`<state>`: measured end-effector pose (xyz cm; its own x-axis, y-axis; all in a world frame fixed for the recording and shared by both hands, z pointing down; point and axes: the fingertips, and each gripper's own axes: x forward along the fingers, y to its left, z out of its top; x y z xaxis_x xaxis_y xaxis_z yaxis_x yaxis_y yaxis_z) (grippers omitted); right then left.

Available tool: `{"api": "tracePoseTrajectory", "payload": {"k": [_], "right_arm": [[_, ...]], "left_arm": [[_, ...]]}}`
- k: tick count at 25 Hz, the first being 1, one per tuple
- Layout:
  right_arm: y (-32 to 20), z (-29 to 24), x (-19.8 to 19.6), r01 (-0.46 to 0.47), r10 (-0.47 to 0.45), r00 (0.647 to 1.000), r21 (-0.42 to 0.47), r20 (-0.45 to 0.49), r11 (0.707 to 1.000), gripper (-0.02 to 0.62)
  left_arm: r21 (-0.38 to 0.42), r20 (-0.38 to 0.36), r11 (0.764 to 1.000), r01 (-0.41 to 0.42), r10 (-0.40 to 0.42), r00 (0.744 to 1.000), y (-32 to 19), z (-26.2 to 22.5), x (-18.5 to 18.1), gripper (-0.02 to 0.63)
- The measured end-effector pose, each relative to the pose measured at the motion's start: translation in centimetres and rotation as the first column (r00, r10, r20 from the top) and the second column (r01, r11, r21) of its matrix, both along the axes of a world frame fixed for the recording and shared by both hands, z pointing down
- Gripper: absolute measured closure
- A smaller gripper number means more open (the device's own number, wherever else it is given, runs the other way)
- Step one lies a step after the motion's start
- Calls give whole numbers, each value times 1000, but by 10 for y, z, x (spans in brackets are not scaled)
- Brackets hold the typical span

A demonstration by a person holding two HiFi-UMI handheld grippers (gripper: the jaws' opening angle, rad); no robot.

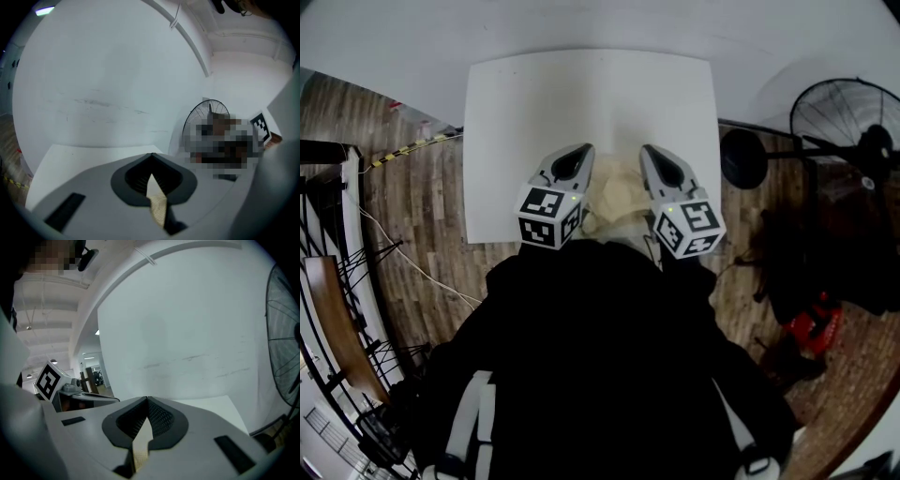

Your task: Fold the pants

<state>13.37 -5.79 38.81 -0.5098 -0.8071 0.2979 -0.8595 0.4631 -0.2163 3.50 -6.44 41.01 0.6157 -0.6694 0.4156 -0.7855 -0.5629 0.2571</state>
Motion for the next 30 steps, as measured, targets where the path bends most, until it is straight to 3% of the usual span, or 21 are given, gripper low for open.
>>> {"api": "tracePoseTrajectory", "payload": {"k": [7, 17, 30], "right_arm": [[-6, -24, -3, -64, 62, 998, 85, 30, 994, 591], [-7, -42, -6, -88, 82, 995, 133, 52, 987, 591], [-13, -43, -4, -107, 100, 994, 154, 55, 982, 591]], "left_arm": [[140, -36, 989, 40, -35, 999, -10, -36, -8, 603], [237, -88, 965, 115, -96, 991, -10, -64, -19, 603], [282, -73, 950, 137, -121, 990, -8, -65, -24, 603]]}}
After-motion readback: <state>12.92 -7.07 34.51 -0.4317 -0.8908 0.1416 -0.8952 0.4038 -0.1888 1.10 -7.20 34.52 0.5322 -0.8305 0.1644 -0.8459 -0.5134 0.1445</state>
